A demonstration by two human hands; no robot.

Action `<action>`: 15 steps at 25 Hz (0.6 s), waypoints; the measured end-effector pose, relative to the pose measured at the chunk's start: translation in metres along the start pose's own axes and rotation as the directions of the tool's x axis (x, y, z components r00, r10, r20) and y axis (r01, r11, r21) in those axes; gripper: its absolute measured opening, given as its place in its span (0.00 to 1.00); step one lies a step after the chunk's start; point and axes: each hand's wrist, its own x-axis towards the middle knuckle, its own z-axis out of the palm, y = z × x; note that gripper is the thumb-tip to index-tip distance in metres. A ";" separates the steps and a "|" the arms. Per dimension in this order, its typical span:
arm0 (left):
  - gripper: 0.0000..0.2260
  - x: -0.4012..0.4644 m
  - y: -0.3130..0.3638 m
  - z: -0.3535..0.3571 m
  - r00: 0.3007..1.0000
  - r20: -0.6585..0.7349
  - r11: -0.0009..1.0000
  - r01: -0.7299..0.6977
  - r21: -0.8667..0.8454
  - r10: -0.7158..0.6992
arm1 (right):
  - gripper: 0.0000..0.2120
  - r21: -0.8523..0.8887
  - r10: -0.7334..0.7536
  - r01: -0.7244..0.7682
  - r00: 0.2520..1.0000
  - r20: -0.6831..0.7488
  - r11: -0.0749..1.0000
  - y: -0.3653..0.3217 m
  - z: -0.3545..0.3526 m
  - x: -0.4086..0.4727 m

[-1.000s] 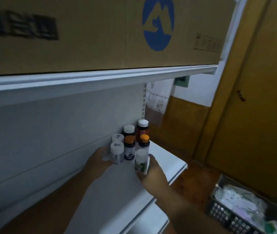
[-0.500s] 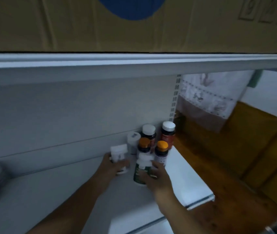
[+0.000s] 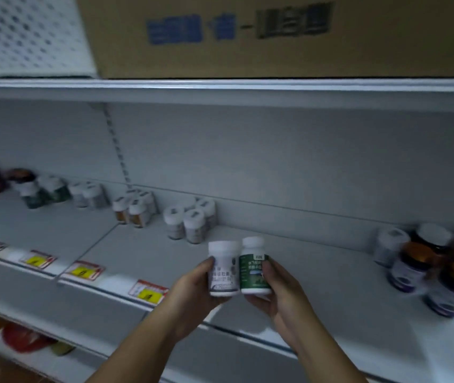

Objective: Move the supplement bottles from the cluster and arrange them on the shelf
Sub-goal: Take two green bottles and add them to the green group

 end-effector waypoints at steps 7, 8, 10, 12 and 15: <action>0.24 -0.036 0.059 -0.096 0.987 0.000 0.986 -0.159 0.058 0.160 | 0.13 -0.018 -0.022 0.023 0.999 0.028 1.000 0.041 0.115 0.013; 0.22 -0.042 0.070 -0.113 0.984 0.001 0.983 -0.177 0.053 0.177 | 0.13 -0.022 -0.025 0.026 0.999 0.038 0.999 0.049 0.136 0.015; 0.21 -0.053 0.093 -0.151 0.983 -0.001 0.980 -0.186 0.065 0.186 | 0.19 -0.036 -0.022 0.024 0.998 0.057 0.999 0.067 0.178 0.021; 0.20 -0.062 0.117 -0.189 0.982 0.000 0.974 -0.189 0.123 0.190 | 0.31 -0.054 -0.012 0.015 0.998 0.069 0.998 0.081 0.215 0.031; 0.18 -0.073 0.139 -0.235 0.985 -0.004 0.972 -0.168 0.165 0.171 | 0.27 -0.088 -0.011 0.016 0.998 0.066 0.996 0.103 0.254 0.045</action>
